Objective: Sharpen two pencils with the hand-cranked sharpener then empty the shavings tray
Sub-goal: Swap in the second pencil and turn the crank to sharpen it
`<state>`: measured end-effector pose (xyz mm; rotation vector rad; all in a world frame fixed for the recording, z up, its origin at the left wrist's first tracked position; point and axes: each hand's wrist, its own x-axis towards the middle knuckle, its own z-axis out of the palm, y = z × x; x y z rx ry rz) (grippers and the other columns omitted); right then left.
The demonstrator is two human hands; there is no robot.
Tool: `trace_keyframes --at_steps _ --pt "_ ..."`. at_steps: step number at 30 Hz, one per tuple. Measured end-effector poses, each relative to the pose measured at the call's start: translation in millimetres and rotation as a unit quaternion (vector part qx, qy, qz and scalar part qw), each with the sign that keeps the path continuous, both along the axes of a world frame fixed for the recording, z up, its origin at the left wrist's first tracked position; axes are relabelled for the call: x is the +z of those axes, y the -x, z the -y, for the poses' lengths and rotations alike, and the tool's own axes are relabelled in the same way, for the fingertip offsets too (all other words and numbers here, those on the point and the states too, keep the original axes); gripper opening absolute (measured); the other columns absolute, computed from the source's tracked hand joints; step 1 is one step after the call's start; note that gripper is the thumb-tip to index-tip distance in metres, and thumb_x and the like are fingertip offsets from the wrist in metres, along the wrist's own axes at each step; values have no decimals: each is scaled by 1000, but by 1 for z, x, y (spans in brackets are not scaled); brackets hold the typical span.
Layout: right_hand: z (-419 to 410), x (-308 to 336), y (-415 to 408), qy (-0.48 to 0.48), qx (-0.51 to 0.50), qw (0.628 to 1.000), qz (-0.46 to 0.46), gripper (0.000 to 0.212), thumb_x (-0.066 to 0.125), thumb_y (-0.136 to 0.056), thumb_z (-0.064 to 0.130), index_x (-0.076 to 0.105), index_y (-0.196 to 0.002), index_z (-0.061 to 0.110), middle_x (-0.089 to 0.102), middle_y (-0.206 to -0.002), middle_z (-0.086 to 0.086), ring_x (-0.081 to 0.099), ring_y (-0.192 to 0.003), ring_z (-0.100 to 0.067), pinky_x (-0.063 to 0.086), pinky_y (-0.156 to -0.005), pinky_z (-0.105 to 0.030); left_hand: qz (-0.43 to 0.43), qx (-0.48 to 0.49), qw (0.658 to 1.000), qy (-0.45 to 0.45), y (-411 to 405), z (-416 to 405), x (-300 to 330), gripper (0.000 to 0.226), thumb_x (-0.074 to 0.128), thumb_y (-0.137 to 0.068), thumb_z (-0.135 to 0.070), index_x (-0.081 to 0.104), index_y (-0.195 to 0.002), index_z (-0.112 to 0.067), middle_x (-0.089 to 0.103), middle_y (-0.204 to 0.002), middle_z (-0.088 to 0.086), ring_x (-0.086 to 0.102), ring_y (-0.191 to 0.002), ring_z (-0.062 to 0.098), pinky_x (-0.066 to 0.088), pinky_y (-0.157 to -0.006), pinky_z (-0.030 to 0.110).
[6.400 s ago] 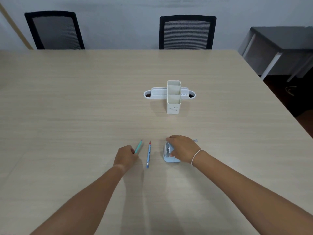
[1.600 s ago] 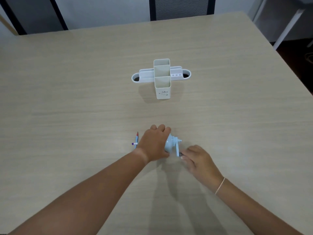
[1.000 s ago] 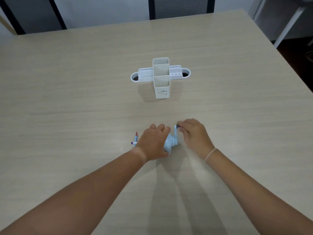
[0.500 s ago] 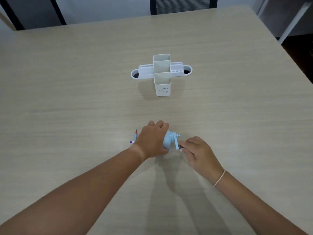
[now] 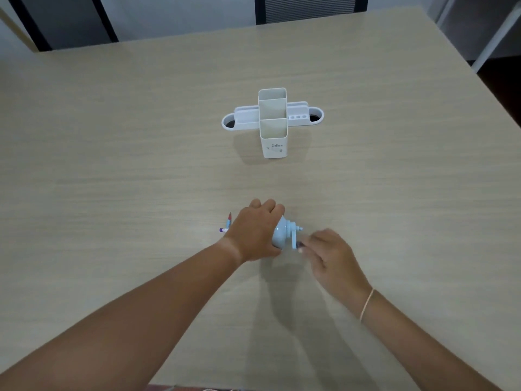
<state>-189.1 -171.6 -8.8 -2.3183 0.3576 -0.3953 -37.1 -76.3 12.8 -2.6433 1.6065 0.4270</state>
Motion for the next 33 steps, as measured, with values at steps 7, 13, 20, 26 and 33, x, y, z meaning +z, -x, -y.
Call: trace_keyframes --at_steps 7,13,20,26,33 --pt "42 -20 -64 15 -54 996 -73 20 50 -81 4 68 -77 -5 64 -67 -25 59 -70 -36 42 -68 -34 -5 -3 1000 -11 0 2 2 56 73 -64 -38 47 -108 -14 53 -107 4 34 -83 19 47 -81 40" --pt "4 -31 -8 20 18 998 -60 31 43 -80 17 64 -63 2 60 -55 -12 53 -60 -24 31 -58 -21 -5 -3 1000 -10 1 1 3 58 73 -66 -37 46 -113 -16 52 -111 2 45 -96 24 35 -67 31" --pt "32 6 -50 25 -49 998 17 24 47 -83 11 67 -81 -1 66 -69 -16 51 -72 -20 33 -68 -21 -15 11 1000 -7 0 3 4 52 72 -65 -37 47 -105 -13 54 -105 4 42 -86 24 45 -73 38" --pt "25 -37 -45 41 -16 987 -152 19 49 -81 1 65 -70 -4 63 -69 -23 57 -72 -34 46 -65 -38 -8 11 1000 -12 2 3 3 58 73 -65 -38 46 -111 -15 51 -110 2 45 -95 25 42 -72 34" --pt "21 11 -25 27 -8 999 31 30 42 -82 17 67 -79 0 62 -64 -12 42 -70 -15 32 -66 -18 -14 10 1000 -14 0 4 4 58 72 -67 -39 46 -112 -14 51 -110 3 46 -96 26 39 -70 33"
